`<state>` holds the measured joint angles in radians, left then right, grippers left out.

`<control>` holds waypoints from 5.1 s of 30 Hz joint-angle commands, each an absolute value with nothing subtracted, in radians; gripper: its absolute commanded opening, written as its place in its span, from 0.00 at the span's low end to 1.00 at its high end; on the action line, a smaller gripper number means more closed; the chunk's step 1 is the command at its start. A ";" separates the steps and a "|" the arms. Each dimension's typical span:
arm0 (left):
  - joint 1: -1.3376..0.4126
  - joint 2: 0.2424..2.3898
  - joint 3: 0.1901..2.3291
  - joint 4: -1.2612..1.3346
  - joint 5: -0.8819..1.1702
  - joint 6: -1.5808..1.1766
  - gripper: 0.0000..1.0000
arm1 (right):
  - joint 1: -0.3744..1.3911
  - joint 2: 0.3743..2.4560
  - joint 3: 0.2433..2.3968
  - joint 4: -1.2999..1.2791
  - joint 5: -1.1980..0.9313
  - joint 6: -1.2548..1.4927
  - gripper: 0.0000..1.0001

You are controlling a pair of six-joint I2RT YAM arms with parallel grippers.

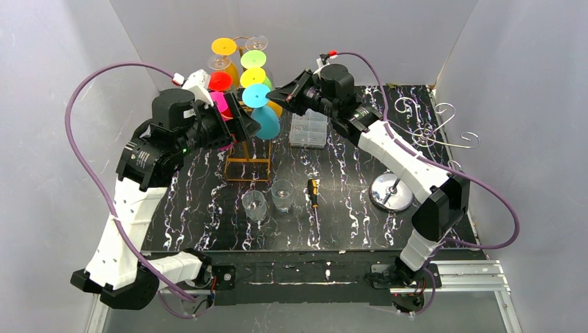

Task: Take the wine glass off the wine glass rack
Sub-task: Pick up the wine glass from the wine rack, then place the wine glass at the center of the board.

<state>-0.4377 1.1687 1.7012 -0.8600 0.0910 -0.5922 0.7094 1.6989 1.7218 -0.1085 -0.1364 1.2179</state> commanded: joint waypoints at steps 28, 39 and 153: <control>-0.418 1.132 1.696 -0.851 0.113 -0.586 0.99 | 0.713 1.690 1.759 -0.086 -0.107 1.202 0.01; -0.418 1.125 1.663 -0.792 0.188 -0.616 0.99 | 0.701 1.523 1.632 -0.137 -0.033 1.187 0.01; -0.373 1.235 1.919 -0.542 0.642 -0.634 0.00 | 0.374 1.259 2.074 -0.595 -0.079 0.806 0.98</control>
